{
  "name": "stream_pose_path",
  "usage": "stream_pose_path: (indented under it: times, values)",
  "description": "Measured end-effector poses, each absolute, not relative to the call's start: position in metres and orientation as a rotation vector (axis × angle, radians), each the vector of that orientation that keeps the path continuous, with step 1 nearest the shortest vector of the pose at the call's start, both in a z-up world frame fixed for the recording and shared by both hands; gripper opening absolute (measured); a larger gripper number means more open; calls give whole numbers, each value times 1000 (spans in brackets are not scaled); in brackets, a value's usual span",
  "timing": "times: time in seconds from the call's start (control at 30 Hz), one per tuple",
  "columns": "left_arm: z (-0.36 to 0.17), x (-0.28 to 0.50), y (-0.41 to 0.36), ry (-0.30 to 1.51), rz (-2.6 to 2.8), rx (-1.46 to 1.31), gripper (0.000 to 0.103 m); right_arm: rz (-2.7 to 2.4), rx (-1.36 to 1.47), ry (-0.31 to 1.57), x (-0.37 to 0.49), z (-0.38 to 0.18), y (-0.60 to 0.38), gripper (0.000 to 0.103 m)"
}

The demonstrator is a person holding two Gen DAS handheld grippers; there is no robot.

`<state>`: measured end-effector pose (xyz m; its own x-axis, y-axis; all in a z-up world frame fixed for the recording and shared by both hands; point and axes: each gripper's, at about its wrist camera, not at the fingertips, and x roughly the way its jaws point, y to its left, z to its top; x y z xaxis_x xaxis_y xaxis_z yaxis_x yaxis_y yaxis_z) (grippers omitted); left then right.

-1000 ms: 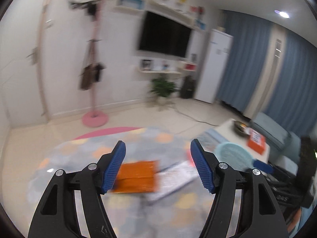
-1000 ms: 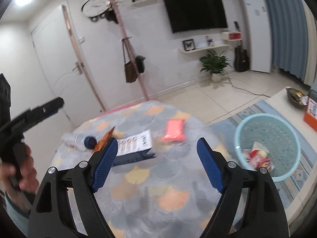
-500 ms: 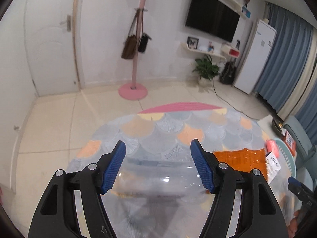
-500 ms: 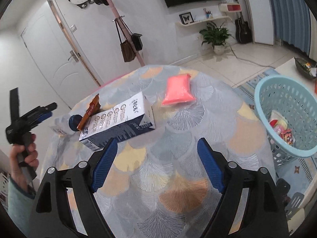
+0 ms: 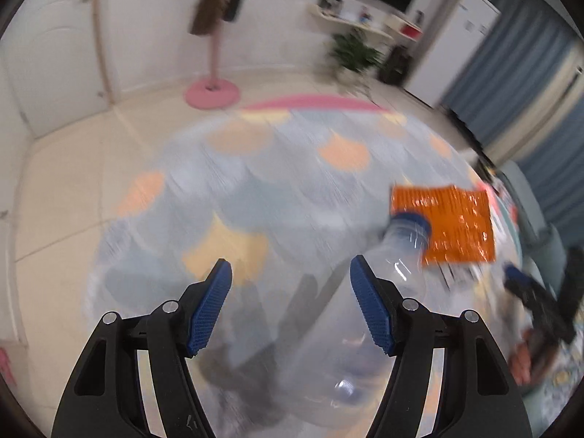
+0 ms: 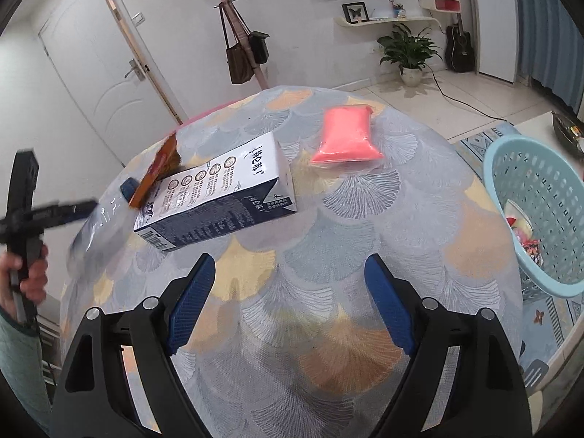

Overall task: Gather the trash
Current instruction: 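Grasp the clear milk bottle with the left tool while the right tool grasps the pink bag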

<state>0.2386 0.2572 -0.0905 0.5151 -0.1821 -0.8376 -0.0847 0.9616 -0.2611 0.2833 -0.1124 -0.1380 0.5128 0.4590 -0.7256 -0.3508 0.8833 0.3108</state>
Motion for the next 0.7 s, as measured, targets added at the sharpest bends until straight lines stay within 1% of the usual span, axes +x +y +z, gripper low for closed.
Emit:
stream_pose_path:
  times: [0.1,0.33,0.43,0.53,0.6,0.63,0.7]
  values:
    - [-100,224,248,1030,-108,-304,66,484,144,910,286,-137,-116,80]
    - [-112,199,211,962,-246,-470,67,479,134,914,288,-137,-114,80]
    - [-107,189,201,912,-262,-520,75,473,128,912,288,-137,-113,80]
    - [-97,180,185,856,-208,-497,75,466,124,910,288,-137,-112,80]
    - [-89,175,173,810,-190,-480,78,463,123,907,287,-137,-112,80]
    - [-88,175,170,803,-187,-494,80,463,123,907,287,-137,-112,80]
    - [-90,182,164,813,-197,-539,80,463,124,906,287,-137,-112,80]
